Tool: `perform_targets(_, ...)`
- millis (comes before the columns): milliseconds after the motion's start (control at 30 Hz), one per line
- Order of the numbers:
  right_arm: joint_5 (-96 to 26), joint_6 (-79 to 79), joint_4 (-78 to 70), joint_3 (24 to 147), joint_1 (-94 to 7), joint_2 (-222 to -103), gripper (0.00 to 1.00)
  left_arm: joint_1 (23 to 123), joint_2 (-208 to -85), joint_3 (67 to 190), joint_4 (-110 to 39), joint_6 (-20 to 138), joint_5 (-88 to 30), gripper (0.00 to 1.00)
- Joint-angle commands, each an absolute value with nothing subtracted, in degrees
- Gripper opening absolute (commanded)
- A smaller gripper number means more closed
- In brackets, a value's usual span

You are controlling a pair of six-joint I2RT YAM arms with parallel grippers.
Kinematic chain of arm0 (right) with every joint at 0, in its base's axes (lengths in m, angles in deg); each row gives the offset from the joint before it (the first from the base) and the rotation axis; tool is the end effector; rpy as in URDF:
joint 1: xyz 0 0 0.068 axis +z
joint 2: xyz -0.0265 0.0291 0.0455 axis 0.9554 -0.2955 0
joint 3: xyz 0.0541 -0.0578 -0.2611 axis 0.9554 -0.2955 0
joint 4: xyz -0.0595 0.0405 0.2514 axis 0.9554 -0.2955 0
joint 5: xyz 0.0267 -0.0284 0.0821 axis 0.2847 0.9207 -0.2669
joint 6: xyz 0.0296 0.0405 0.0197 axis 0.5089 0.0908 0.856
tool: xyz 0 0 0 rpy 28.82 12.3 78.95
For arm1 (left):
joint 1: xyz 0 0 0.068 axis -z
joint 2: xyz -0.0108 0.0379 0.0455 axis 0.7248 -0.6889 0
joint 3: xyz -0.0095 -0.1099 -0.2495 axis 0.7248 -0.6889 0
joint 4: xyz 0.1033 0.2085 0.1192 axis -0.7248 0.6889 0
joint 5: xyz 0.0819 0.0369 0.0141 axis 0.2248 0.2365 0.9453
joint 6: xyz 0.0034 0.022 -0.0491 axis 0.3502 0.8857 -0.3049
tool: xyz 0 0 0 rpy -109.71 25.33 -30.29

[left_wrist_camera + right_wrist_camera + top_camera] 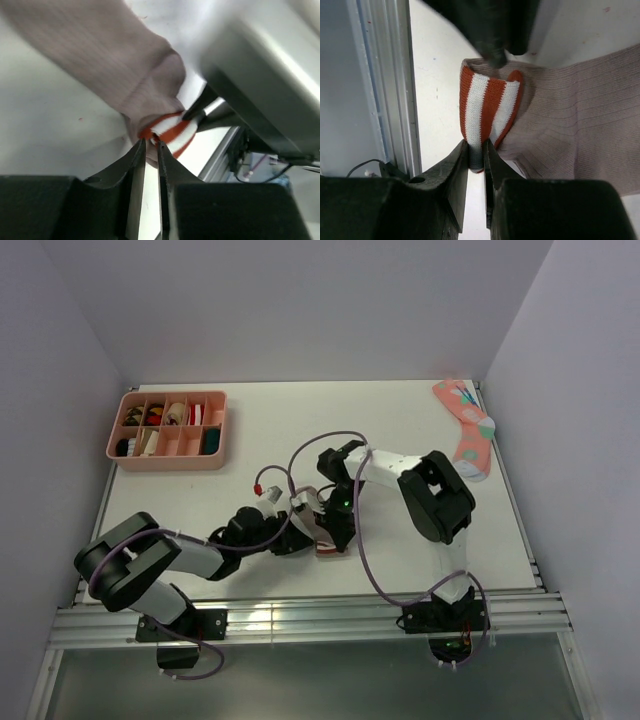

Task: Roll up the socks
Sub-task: Roll the sock at the center of the board.

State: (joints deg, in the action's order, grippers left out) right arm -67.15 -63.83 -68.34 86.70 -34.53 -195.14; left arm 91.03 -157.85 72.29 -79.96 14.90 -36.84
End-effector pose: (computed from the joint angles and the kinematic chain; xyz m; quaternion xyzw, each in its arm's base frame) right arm 0.2498 0.2263 0.1567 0.6668 -0.6563 -0.3503 0.0438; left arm 0.1642 -0.1757 0.1196 -0.0041 0.8369 -0.4847 0.2542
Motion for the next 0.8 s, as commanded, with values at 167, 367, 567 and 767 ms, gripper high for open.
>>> perform_targets(167, -71.9, -66.08, -80.69, 95.26, -38.54, -203.52, 0.21, 96.99, -150.92, 72.58, -85.34, 28.73, -26.5, 0.26)
perform_targets(367, -72.08, -65.9, -82.36, 95.8, -39.68, -206.16, 0.2, 97.78, -153.45, 77.49, -83.14, 35.77, -28.95, 0.33)
perform_targets(567, -72.25, -64.85, -82.19, 95.71, -39.86, -206.78, 0.21, 97.78, -158.03, 82.42, -83.84, 39.9, -34.66, 0.37)
perform_targets(767, -73.57, -62.65, -81.83, 96.59, -40.29, -207.48, 0.21, 97.87, -162.34, 84.8, -82.35, 41.84, -36.25, 0.37)
